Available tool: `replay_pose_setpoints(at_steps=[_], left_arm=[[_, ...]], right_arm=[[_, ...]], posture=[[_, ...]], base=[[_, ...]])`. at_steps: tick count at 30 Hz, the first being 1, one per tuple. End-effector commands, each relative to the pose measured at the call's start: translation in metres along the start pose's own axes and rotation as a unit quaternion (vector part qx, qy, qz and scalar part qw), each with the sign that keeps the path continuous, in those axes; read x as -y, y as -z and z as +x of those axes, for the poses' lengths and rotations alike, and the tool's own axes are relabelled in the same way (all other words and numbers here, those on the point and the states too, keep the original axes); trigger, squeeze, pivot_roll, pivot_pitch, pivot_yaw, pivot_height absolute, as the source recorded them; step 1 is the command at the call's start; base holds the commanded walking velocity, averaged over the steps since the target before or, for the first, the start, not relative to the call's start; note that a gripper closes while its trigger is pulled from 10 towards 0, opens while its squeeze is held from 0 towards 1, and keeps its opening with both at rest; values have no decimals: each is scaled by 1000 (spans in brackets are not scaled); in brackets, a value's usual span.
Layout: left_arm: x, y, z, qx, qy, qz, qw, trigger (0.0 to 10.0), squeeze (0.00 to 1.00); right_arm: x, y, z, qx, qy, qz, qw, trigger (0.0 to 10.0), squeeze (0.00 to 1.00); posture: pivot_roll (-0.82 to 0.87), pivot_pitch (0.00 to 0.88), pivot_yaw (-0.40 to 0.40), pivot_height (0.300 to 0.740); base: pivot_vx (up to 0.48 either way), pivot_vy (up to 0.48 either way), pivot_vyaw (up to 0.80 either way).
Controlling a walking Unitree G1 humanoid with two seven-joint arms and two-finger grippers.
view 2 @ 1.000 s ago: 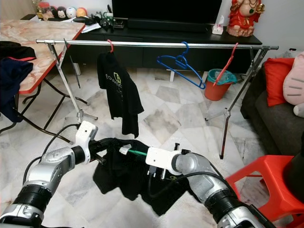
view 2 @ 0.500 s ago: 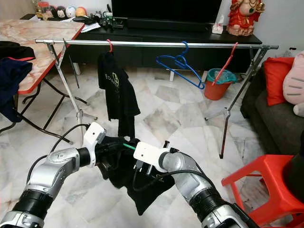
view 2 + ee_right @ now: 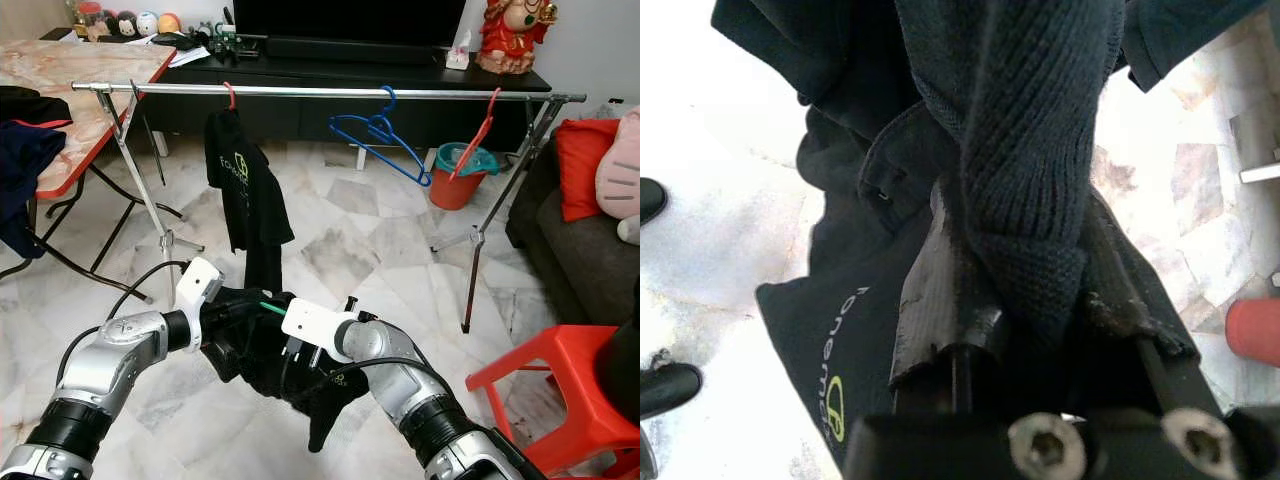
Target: Hang hanger
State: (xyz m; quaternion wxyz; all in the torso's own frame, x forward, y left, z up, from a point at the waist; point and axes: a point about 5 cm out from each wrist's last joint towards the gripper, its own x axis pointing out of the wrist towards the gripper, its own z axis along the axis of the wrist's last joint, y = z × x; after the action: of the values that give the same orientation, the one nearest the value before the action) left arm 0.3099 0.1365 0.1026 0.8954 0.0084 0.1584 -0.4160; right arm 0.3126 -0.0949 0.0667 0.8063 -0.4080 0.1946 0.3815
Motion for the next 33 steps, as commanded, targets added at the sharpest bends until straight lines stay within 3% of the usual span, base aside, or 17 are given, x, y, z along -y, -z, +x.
replay_pose_setpoints(at_steps=[1,5,6,7,9,21,33], left_arm=[[5,-4,1,8,15,3,1000,0,0],[9,-6,0,6,27,5,1000,0,0],[15,-11,-1,7,39,28,999,10000,1000],[19,-17,-1,10,47,54,997,10000,1000],[20,-19,-1,11,48,59,997,10000,1000],[17,-23,-6,14,29,58,998,10000,1000],[10,-35,-44,50,67,57,995,10000,1000]], right_arm=[[10,-2,-2,5,19,8,1000,0,0],[10,-5,0,7,28,20,999,0,0],[23,-8,1,31,76,89,993,0,0],[37,-8,0,59,129,175,974,0,0],[40,-8,0,65,139,192,969,0,0],[38,-11,4,79,140,202,966,0,0],[50,15,-6,79,150,196,966,0,0]], posture=[[-98,0,-48,740],[-95,0,-47,740],[-92,0,-19,740],[-91,0,-19,740],[-91,0,-19,740],[-86,0,-16,740],[-76,0,-24,740]], base=[[0,0,0],[0,0,0],[0,0,0],[0,0,0],[0,0,0],[0,0,0],[0,0,0]])
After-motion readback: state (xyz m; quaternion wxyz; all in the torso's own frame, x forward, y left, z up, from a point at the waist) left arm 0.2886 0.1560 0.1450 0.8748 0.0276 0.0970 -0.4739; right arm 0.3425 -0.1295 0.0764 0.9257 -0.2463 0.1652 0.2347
